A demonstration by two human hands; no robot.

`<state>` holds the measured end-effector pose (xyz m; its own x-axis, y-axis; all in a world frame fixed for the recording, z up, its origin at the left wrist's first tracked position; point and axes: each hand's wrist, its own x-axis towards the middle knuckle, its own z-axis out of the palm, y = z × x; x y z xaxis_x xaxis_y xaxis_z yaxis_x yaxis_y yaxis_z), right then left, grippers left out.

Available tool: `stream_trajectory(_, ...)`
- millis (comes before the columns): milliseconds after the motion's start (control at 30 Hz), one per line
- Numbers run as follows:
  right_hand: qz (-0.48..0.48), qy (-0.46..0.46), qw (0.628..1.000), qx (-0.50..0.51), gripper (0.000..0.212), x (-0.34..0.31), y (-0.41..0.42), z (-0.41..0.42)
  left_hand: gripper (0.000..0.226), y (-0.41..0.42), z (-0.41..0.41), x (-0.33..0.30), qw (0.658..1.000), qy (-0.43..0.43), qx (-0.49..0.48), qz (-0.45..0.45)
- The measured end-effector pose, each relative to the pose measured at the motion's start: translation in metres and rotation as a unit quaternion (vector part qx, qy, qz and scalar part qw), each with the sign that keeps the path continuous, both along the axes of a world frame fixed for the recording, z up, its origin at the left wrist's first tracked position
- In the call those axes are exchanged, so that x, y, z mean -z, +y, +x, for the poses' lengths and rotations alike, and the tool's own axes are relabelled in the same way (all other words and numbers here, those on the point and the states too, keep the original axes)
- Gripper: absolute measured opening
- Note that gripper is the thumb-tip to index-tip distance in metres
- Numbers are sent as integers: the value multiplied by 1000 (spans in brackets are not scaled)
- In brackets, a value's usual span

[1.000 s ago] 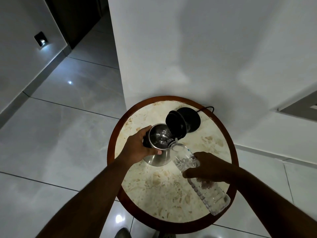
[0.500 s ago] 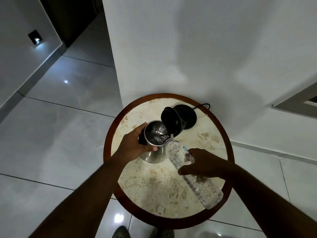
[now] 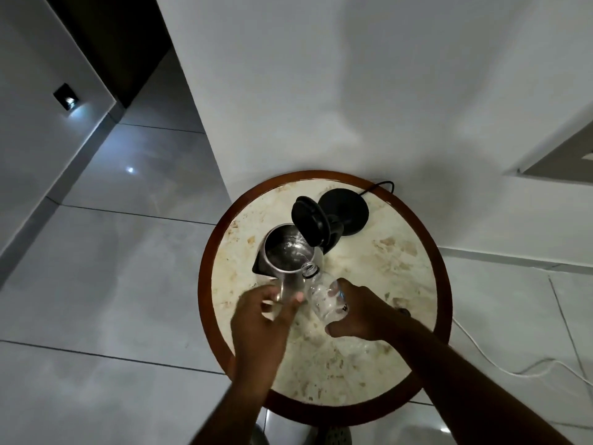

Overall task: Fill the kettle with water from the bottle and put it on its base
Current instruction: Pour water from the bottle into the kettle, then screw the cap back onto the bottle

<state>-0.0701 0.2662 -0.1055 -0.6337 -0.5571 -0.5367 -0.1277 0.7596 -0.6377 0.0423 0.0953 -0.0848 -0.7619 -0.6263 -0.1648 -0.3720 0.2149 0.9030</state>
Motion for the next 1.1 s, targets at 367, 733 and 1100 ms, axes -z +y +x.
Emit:
stream_trajectory(367, -156, 96, 982, 50, 66, 6, 27, 10, 65, 46, -55, 9, 971, -22, 231, 66)
stream_trajectory(733, 135, 160, 976, 55, 61, 75, 140, -16, 57, 87, -115, 18, 951, -5, 308, 27)
stream_trajectory(1100, -28, 228, 934, 273, 22, 41, 139, -33, 64, 102, -117, 27, 930, -47, 360, 60)
